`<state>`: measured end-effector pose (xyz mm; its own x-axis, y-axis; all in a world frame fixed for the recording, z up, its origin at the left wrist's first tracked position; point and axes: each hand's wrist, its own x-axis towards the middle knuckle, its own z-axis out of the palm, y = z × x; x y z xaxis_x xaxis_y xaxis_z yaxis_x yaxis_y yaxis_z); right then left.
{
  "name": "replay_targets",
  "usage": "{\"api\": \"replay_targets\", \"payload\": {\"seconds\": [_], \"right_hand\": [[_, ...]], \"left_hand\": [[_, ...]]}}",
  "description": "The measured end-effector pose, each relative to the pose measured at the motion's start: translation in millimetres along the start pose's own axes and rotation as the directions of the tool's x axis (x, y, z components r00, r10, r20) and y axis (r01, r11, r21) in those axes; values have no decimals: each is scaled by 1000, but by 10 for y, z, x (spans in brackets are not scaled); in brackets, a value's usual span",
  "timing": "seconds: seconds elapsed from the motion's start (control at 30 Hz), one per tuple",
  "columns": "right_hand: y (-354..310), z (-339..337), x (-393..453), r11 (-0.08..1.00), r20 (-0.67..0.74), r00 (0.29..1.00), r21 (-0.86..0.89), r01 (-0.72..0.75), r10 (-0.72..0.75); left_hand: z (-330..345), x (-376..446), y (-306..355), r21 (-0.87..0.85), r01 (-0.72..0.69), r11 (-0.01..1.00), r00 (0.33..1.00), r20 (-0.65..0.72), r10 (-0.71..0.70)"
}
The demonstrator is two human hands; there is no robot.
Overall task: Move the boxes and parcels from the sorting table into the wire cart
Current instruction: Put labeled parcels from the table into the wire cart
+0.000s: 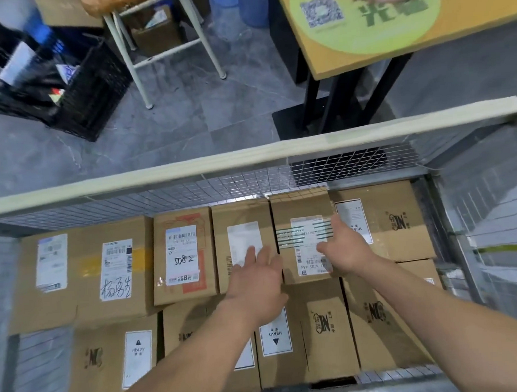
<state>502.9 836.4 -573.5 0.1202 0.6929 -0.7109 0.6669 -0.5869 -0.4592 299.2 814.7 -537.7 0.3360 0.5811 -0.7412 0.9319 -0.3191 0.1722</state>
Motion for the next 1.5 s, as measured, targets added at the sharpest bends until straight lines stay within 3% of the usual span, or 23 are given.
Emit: {"api": "replay_targets", "payload": {"seconds": [0.17,0.4,0.63,0.83,1.17,1.5], "right_hand": [[-216,-125,-620,996,-103,991,-37,76,-80],[-702,-528,-1754,972,-248,954,-205,117,-167],[-1051,-936,-3013,968,-443,891,-249,-20,-95],[-1042,-1174,-3948,982,-613,790,-154,-112,-7],[-476,-1362,-5274,969,-755,634,7,-247,167],[594,-1212,-6761,929,-809,494,161,-334,318]], "left_hand": [[-468,-481,30,17,-27,1000,978,-206,30],[-1205,-1343,125,33,-99,995,941,-323,104],[-1854,-2202,268,136,-207,969,877,-412,246],[-2171,-2745,683,238,-354,904,754,-499,427],[-2134,-3529,1818,428,-514,744,555,-496,668],[-1416,-4449,3058,566,-607,558,392,-397,830]]}}
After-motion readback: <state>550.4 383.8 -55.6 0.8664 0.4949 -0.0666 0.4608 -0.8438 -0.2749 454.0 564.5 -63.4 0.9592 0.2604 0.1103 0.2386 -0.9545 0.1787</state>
